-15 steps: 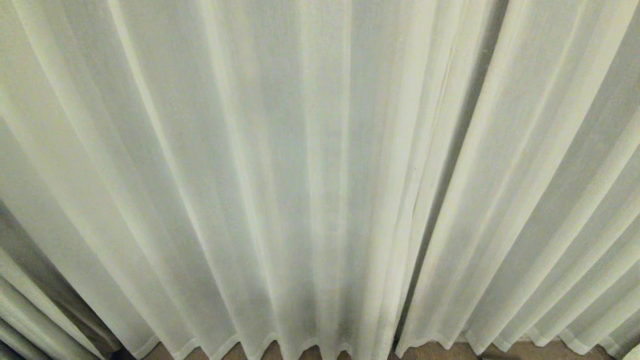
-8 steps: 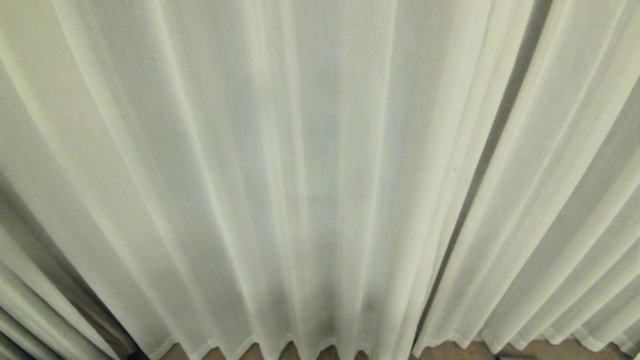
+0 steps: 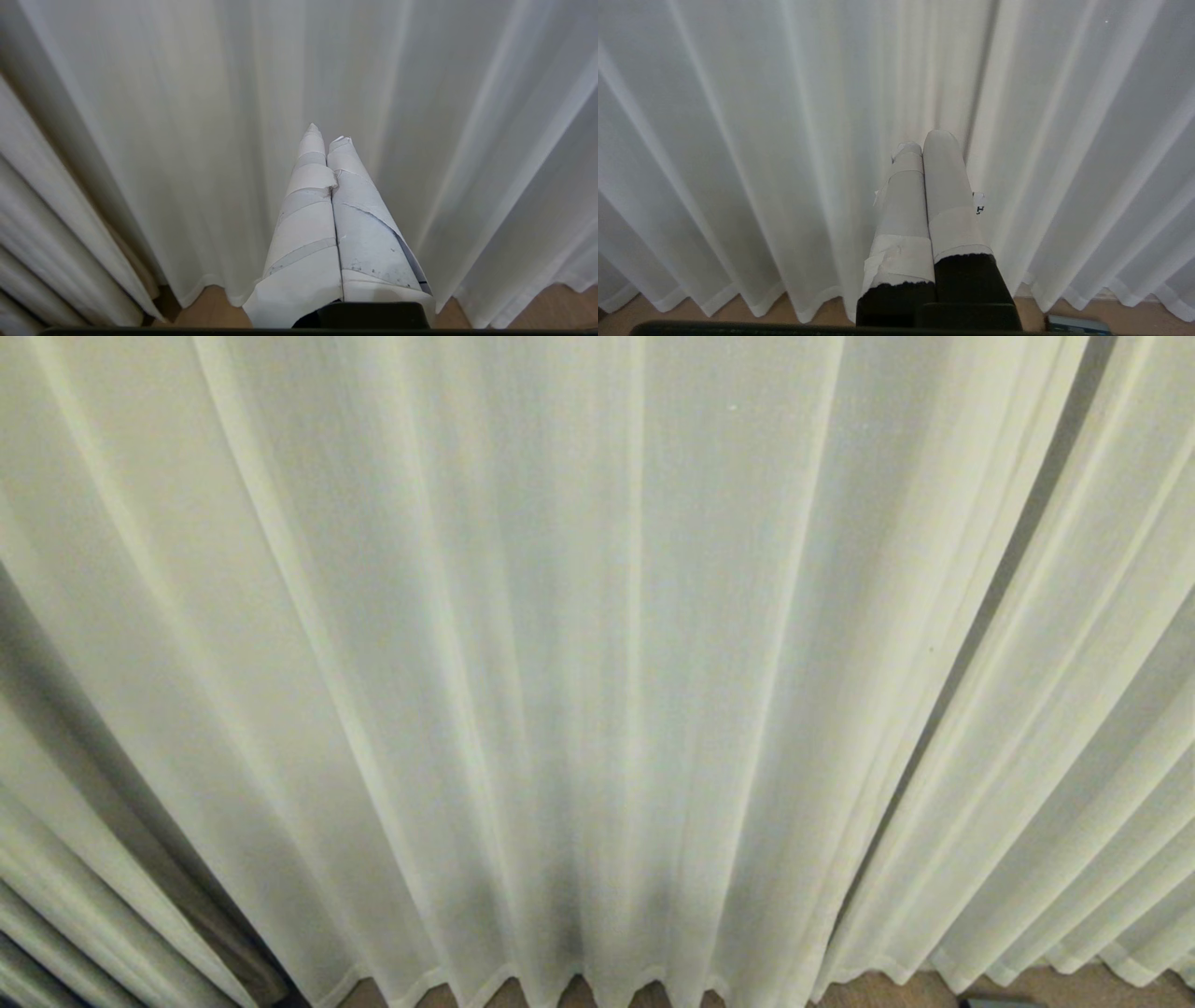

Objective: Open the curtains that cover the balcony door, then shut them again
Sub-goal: Close the outer curtains on both sides

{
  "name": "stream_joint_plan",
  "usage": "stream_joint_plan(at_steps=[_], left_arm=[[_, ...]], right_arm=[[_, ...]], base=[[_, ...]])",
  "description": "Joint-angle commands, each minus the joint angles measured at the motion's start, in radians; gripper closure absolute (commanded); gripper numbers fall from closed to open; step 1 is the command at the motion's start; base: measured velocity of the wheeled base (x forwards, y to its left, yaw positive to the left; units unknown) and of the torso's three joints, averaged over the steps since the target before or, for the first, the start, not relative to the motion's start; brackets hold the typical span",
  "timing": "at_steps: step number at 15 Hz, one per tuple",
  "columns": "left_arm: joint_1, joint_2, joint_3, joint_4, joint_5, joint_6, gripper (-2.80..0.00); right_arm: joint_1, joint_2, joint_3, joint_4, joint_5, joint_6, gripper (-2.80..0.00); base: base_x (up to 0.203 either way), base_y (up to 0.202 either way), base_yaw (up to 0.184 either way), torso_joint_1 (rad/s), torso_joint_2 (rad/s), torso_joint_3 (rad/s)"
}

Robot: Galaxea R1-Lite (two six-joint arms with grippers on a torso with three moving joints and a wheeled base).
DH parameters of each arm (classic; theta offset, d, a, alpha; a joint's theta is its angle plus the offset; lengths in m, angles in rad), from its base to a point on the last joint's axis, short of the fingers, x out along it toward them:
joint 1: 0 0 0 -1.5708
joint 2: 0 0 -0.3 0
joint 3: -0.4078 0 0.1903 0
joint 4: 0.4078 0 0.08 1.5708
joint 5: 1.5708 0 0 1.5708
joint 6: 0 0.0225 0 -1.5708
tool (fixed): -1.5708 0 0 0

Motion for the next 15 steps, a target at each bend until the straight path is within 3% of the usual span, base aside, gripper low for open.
stream_joint_plan(at_steps=[1,11,15], left_arm=[[0.000,-0.001,-0.001,0.002,-0.001,0.000,0.00],[0.000,-0.001,0.000,-0.003,0.005,-0.008,0.00],[0.000,-0.001,0.000,-0.003,0.005,-0.008,0.00]], right_arm=[[0.000,0.000,0.000,-0.001,0.000,-0.001,0.00],[0.000,0.000,0.000,-0.001,0.000,-0.001,0.00],[0.000,0.000,0.000,-0.001,0.000,-0.001,0.00]], base=[[0.000,0.188,0.001,0.009,0.00,0.002],[0.000,0.184,-0.003,0.001,0.00,0.002],[0.000,0.050,-0.002,-0.001,0.00,0.002]])
